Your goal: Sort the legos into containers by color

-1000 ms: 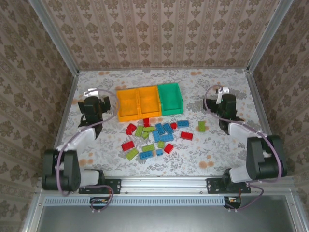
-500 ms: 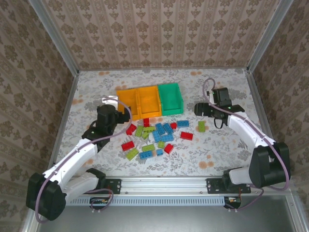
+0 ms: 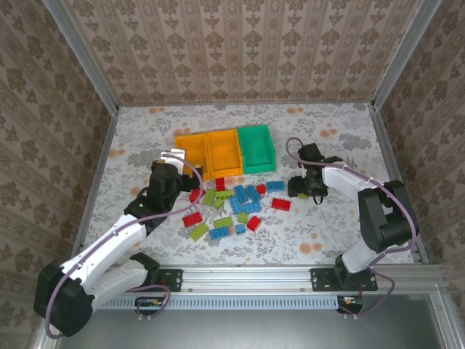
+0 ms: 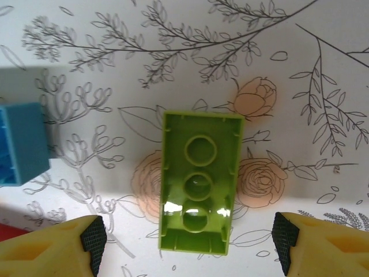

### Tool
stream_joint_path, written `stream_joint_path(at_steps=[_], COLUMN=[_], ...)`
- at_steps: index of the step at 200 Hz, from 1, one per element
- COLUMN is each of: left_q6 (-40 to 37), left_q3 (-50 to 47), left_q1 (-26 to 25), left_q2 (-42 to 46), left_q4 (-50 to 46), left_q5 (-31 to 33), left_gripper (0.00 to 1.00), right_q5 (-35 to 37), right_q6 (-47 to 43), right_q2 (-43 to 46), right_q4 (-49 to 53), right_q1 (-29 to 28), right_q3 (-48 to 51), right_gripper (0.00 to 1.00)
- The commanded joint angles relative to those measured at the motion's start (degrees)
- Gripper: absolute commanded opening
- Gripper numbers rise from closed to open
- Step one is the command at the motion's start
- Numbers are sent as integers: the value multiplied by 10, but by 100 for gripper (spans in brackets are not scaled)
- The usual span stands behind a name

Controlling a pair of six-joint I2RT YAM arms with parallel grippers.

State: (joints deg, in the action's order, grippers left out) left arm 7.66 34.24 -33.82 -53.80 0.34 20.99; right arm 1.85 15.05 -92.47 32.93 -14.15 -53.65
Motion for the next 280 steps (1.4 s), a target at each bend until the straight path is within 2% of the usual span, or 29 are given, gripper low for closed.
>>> stream_joint_path(at_steps=[1, 41, 67, 100, 115, 140, 178, 211, 230, 238, 280], left_q6=[-19, -25, -28, -30, -28, -25, 2, 77, 109, 119, 141], left_q3=[-7, -9, -11, -15, -15, -16, -17, -2, 3, 3, 11], left_q1=[-4, -4, -4, -3, -3, -2, 11, 53, 73, 98, 129], left_q2=[11, 13, 17, 14, 12, 12, 9, -5, -14, -18, -41], left_q4=[15, 18, 18, 21, 21, 21, 11, -46, -72, -80, -98], left_q5=[-4, 5, 10, 16, 20, 35, 71, 83, 60, 46, -9], left_gripper=[100, 100, 100, 100, 100, 100, 100, 100, 100, 100, 100], right_q5=[25, 22, 23, 23, 23, 20, -24, -103, -140, -148, -138], right_q6=[5, -4, -8, -8, -8, -7, 18, 66, 81, 81, 81], right_q2=[-26, -62, -71, -66, -59, -29, 66, 103, 70, 47, -115], right_q4=[21, 23, 22, 19, 17, 12, -18, -127, -168, -173, -135], right_q1=[-1, 0, -1, -1, -1, -3, -35, -98, -139, -155, -205], right_q3=[-23, -39, -40, -38, -36, -31, -40, -75, -124, -152, -313], right_gripper=[78, 67, 54, 46, 37, 29, 26, 25, 25, 25, 26])
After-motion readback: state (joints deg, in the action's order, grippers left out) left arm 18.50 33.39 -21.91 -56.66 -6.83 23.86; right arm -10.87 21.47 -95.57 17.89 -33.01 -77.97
